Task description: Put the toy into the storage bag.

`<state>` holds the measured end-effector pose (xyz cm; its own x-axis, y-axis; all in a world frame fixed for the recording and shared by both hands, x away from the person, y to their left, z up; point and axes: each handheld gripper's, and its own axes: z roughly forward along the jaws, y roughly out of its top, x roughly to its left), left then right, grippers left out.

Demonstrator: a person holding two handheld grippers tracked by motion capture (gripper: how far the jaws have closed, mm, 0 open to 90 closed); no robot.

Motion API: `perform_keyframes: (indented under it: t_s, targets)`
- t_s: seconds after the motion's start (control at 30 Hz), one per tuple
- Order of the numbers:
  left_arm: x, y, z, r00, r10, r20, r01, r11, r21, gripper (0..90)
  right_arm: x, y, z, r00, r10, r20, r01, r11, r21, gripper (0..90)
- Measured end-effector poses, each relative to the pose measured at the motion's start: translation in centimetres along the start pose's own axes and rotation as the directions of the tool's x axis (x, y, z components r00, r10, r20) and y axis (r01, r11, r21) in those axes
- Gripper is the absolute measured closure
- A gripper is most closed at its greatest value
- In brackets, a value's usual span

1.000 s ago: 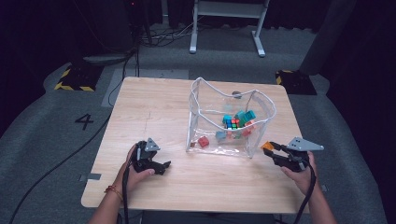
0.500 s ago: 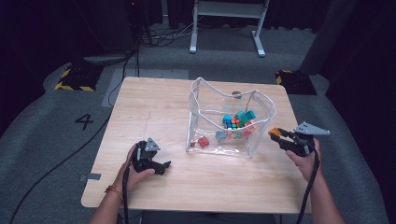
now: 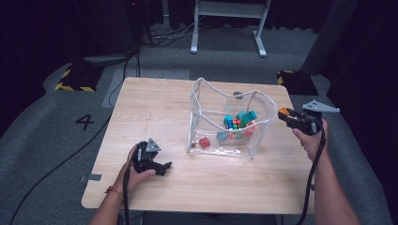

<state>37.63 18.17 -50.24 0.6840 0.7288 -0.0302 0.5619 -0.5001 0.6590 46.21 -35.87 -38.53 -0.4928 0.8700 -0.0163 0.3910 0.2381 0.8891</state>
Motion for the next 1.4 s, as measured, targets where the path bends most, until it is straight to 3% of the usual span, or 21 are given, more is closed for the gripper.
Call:
perform_keyframes:
  t_s: [0.27, 0.43, 0.9, 1.07, 1.2, 1.27, 1.33, 1.4]
  targets:
    - [0.0, 0.0, 0.0, 1.0000, 0.000, 0.000, 0.000, 1.0000, 0.000, 5.7, -0.5, 3.3, 0.1, 0.9993, -0.031, 0.019, 0.031, 0.9995, -0.008, 59.4]
    - [0.0, 0.0, 0.0, 1.0000, 0.000, 0.000, 0.000, 1.0000, -0.001, 5.7, 0.0, 5.1, 0.3, 0.9974, -0.069, 0.017, 0.070, 0.9974, -0.017, 59.4]
    - [0.0, 0.0, 0.0, 1.0000, 0.000, 0.000, 0.000, 1.0000, 0.000, 5.7, 1.8, 9.4, -0.7, 0.9926, -0.114, -0.041, 0.111, 0.9909, -0.076, 59.4]
    - [0.0, 0.0, 0.0, 1.0000, 0.000, 0.000, 0.000, 1.0000, 0.000, 5.7, 3.1, 10.3, -0.9, 0.9865, -0.134, -0.094, 0.124, 0.9869, -0.103, 59.4]
    - [0.0, 0.0, 0.0, 1.0000, 0.000, 0.000, 0.000, 1.0000, 0.000, 5.7, 4.3, 10.7, -0.7, 0.9738, -0.162, -0.160, 0.146, 0.9835, -0.107, 59.4]
    - [0.0, 0.0, 0.0, 1.0000, 0.000, 0.000, 0.000, 1.0000, 0.000, 5.7, 4.9, 10.9, -0.6, 0.9617, -0.193, -0.194, 0.175, 0.9788, -0.105, 59.4]
    - [0.0, 0.0, 0.0, 1.0000, 0.000, 0.000, 0.000, 1.0000, 0.000, 5.7, 5.4, 11.1, -0.5, 0.9442, -0.231, -0.235, 0.209, 0.9713, -0.113, 59.4]
    - [0.0, 0.0, 0.0, 1.0000, 0.000, 0.000, 0.000, 1.0000, 0.000, 5.7, 6.0, 11.2, -0.3, 0.9319, -0.236, -0.275, 0.214, 0.9708, -0.108, 59.3]
